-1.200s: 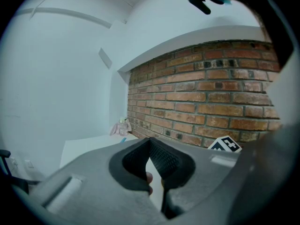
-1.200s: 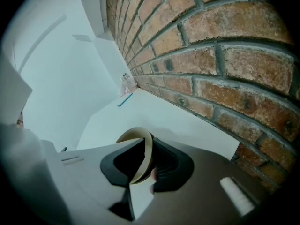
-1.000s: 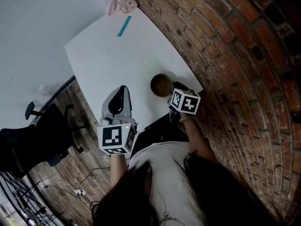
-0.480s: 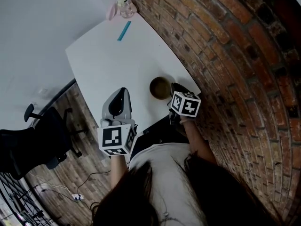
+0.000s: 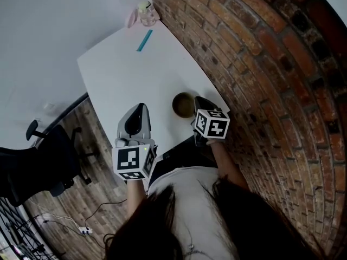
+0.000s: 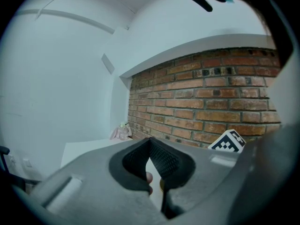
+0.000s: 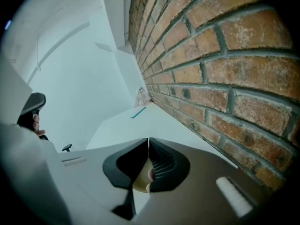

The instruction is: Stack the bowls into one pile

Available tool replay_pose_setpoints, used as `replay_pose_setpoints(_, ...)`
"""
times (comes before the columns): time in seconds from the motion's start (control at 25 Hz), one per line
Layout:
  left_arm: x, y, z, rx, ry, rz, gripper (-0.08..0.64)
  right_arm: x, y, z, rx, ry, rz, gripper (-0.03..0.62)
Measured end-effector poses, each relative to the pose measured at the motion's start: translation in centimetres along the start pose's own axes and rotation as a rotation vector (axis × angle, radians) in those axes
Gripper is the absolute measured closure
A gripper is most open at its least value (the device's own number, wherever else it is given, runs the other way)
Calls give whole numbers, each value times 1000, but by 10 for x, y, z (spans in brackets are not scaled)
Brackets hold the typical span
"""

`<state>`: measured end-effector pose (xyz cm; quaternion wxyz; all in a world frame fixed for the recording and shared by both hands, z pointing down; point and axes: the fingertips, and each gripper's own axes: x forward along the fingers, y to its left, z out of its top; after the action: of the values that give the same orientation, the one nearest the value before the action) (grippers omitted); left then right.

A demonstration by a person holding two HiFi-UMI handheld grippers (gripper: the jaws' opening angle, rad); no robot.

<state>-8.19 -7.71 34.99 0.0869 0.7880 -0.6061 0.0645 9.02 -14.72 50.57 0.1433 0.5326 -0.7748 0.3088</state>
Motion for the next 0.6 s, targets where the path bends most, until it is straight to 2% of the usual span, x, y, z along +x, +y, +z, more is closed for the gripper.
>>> replay_pose_setpoints(0.32,-2,0,5,4,-15,-9,560,-13,21,26,-120,-84,32,589)
replay_pose_setpoints(0.6,1,0,11,22,-26,-11,560,-25,36,48,-177,-170,60,589)
